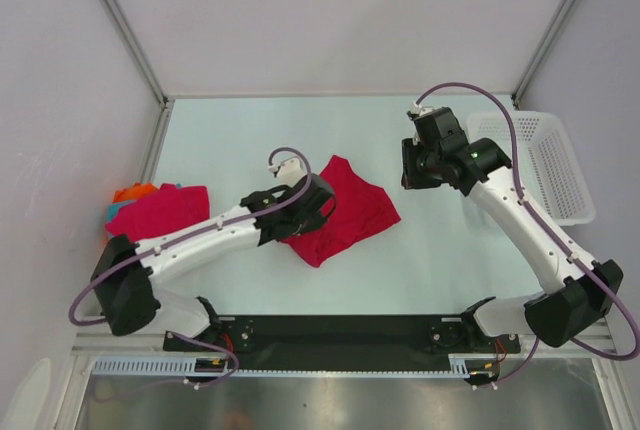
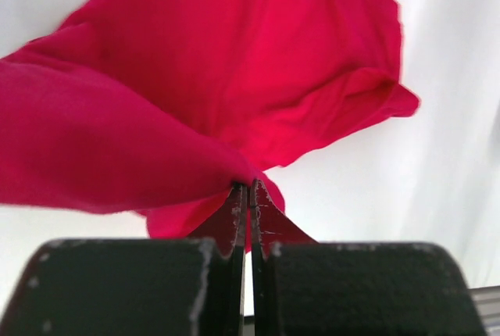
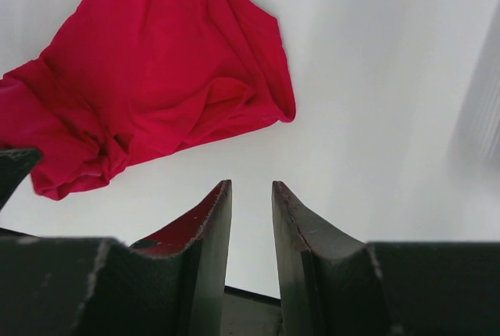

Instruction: Fold and stack the t-shirts

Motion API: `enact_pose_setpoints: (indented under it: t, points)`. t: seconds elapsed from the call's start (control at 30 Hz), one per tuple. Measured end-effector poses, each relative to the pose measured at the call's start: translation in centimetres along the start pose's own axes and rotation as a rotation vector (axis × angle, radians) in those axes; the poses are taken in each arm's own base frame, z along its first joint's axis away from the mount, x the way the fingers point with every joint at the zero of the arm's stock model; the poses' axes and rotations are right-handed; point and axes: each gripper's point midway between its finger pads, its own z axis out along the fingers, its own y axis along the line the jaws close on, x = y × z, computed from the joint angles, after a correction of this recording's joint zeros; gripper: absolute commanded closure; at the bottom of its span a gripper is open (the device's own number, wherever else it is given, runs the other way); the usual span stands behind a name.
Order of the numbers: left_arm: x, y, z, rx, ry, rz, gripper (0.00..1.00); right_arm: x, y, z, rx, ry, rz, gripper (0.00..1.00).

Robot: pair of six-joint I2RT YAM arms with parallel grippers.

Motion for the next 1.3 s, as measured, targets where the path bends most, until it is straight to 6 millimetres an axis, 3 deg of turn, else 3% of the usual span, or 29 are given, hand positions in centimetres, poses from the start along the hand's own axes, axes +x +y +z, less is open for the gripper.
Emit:
enact_pose_setpoints:
  t: [0.33,0.73,0.9,0.93,0.97,1.03,1.07,1.17,1.3]
  points:
    - [0.1,-6.8,5.2,0.064,0.069,0.107,1.00,-0.1,-1.8,-0.9,0.041,-0.010,0.023,0.67]
    - [-3.7,-14.8,9.8,0.168,0.076,0.138,1.00,-1.7,-3.5,-2.2,0.089,-0.050,0.045,0.66]
    - [-4.2,-16.6,11.8,0.198,0.099,0.135,0.99,-1.7,-3.7,-2.3,0.096,-0.051,0.048,0.66]
    - [-4.2,-16.6,12.2,0.195,0.104,0.136,0.96,-1.7,-3.7,-2.3,0.097,-0.051,0.048,0.66]
    - [-4.0,-16.7,12.7,0.196,0.114,0.140,0.78,-1.7,-3.8,-2.3,0.099,-0.050,0.049,0.66]
    - [-3.7,-16.7,13.7,0.195,0.133,0.149,0.62,-1.7,-3.8,-2.3,0.100,-0.049,0.048,0.66]
    - [-3.5,-16.7,14.2,0.197,0.147,0.153,0.47,-1.7,-3.8,-2.3,0.100,-0.048,0.048,0.66]
    - [-2.8,-16.2,15.0,0.191,0.181,0.163,0.34,-1.7,-3.8,-2.2,0.101,-0.045,0.049,0.66]
    - [-3.1,-15.5,15.2,0.177,0.191,0.159,0.29,-1.6,-3.8,-2.1,0.101,-0.043,0.051,0.66]
